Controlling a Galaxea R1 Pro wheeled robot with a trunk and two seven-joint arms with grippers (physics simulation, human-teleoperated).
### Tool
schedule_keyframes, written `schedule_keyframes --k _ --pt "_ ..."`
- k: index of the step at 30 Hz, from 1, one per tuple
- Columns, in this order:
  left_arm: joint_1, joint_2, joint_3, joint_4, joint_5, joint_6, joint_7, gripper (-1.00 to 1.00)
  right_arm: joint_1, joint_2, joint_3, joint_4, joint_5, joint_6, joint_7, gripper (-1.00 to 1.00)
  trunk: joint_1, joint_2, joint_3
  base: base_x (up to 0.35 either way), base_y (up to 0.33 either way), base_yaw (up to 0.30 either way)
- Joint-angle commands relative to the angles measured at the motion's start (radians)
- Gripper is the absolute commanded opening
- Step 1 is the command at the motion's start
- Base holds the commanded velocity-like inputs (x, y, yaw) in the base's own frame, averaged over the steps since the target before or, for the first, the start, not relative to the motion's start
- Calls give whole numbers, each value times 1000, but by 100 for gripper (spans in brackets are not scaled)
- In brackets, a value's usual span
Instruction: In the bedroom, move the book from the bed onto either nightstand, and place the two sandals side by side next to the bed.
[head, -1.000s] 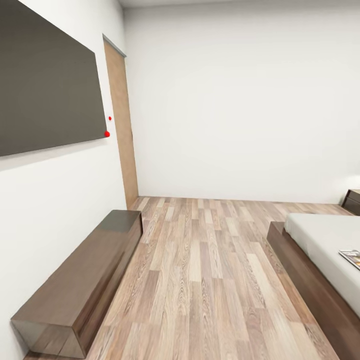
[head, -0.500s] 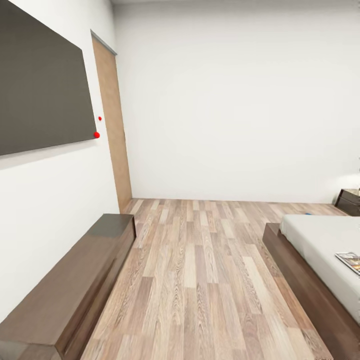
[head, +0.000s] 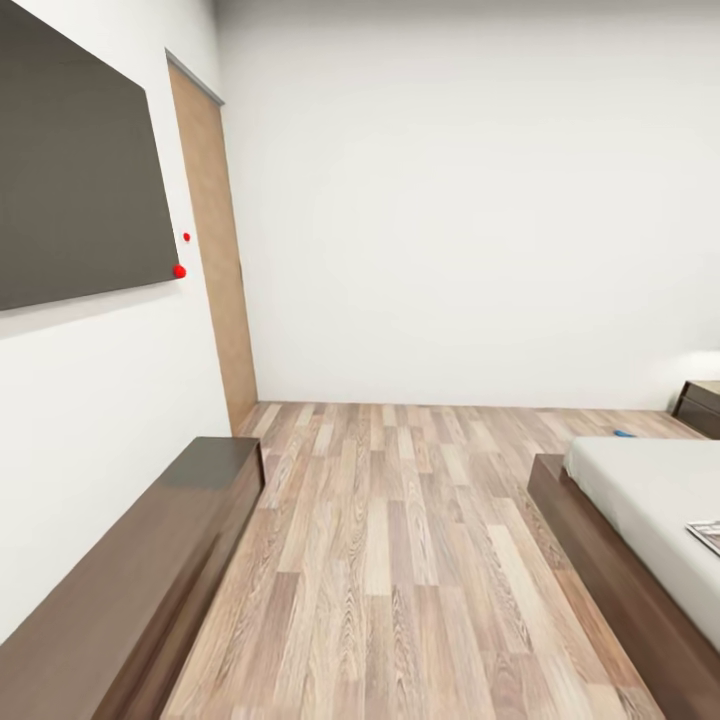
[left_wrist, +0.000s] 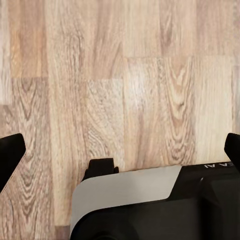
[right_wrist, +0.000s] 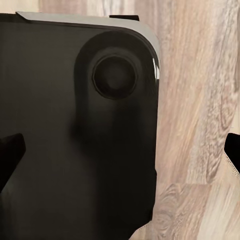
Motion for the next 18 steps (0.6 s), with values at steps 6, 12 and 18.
schedule_keyframes --k 6,12,18 --pt "-1 0 -4 2 -3 -4 1 100 -1 0 1 1 -2 -3 -1 100 1 0 -1 337 0 -2" --pt "-1 0 -4 2 -3 -4 1 100 -1 0 0 1 -2 -3 -1 100 1 0 -1 346 -10 -1" --pt "-1 0 -4 2 -3 -4 1 100 -1 0 0 1 -3 -3 -1 100 1 0 -1 348 -86 -39"
